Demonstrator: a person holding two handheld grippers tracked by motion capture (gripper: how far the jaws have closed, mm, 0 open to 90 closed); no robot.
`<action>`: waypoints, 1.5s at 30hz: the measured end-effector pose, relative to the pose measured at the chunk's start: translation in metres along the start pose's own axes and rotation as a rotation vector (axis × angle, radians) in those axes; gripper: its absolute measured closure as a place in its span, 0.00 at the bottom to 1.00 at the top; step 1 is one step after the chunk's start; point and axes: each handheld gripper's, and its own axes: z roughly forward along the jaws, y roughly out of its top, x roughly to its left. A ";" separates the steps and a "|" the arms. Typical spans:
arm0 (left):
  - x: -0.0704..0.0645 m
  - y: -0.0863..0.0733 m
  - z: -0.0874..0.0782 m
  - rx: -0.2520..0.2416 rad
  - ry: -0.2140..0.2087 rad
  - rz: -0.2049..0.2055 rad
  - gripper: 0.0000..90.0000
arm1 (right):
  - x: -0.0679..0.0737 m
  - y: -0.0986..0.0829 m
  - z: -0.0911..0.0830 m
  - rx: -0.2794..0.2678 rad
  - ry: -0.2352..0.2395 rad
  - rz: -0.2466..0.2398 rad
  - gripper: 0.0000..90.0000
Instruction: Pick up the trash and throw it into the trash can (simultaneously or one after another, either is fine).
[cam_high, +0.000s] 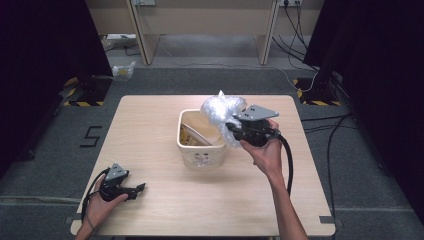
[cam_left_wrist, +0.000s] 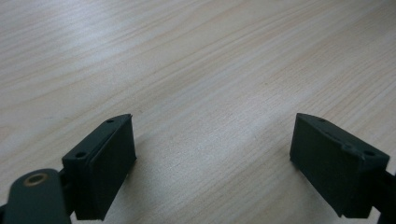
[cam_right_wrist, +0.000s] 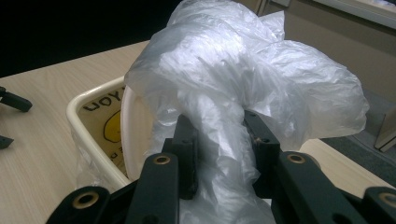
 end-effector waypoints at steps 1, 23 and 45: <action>0.000 0.000 0.000 0.000 0.000 0.000 0.15 | 0.001 0.002 0.002 0.001 0.001 -0.001 0.78; 0.000 0.000 0.000 -0.001 -0.001 0.000 0.15 | 0.014 0.027 0.063 0.110 0.060 -0.049 0.78; 0.000 0.000 0.000 -0.003 0.000 -0.003 0.15 | 0.018 0.007 0.106 0.304 0.134 -0.088 0.77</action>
